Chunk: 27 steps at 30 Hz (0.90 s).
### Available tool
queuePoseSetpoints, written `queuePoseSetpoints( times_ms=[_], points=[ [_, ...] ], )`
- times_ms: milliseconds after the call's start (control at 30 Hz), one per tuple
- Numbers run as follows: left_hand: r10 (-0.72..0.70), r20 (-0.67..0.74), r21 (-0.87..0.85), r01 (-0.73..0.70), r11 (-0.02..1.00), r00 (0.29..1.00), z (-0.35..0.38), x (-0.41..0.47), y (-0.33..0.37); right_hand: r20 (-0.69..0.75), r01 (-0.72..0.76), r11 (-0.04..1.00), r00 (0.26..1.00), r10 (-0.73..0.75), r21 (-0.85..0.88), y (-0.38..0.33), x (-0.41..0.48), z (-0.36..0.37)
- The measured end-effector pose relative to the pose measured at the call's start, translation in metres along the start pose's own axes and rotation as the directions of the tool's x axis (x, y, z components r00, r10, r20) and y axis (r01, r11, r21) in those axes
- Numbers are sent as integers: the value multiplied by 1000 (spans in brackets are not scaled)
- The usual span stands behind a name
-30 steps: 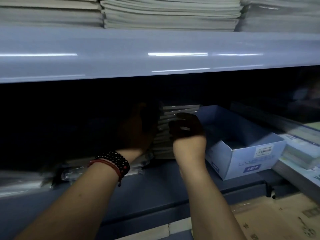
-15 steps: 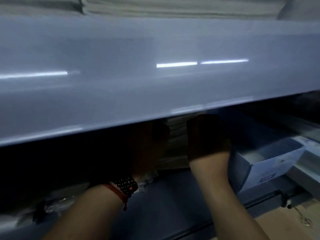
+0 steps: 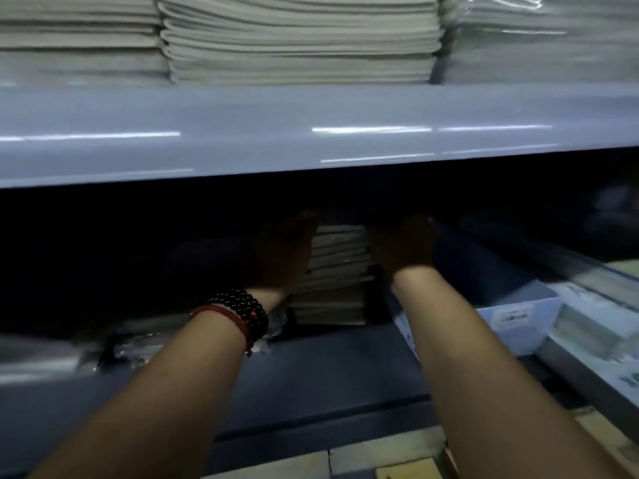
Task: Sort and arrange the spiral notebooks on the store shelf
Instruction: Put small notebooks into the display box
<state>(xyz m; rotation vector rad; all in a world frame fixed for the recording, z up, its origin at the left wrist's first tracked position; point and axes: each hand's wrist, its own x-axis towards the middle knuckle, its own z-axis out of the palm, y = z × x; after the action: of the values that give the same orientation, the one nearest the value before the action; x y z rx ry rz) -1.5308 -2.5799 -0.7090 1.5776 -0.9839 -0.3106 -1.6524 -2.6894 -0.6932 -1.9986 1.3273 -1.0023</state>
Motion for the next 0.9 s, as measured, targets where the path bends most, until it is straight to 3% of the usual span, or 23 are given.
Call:
queuePoseSetpoints(
  times_ms=[67, 200, 367, 500, 600, 700, 900],
  points=[
    [-26, -60, 1, 26, 1000, 998, -3, -4, 8, -6, -6, 1000, 1000, 6, -1, -2, -1, 3],
    [-42, -204, 51, 54, 997, 978, -13, -9, 14, 52, -13, 986, 999, 5, 166, -17, -20, 5],
    [-143, -103, -163, 125, 979, 984, -24, -16, 12, -57, -49, 886, 995, 85, 462, -11, -49, 2],
    [-212, -139, -350, 152, 924, 967, -24, -47, 16, -2, -65, 738, 996, 90, 672, -3, -83, -15],
    [-271, -167, -410, 183, 894, 948, -21, -80, 2, 46, -116, 704, 992, 119, 701, 12, -110, -22],
    [-228, -139, -466, 140, 874, 964, -16, -111, -10, 109, -143, 680, 990, 93, 719, 29, -131, -27],
    [-199, -45, -516, 148, 844, 979, -13, -153, -7, 186, -135, 747, 982, 15, 651, 41, -157, -42]
  ],
)
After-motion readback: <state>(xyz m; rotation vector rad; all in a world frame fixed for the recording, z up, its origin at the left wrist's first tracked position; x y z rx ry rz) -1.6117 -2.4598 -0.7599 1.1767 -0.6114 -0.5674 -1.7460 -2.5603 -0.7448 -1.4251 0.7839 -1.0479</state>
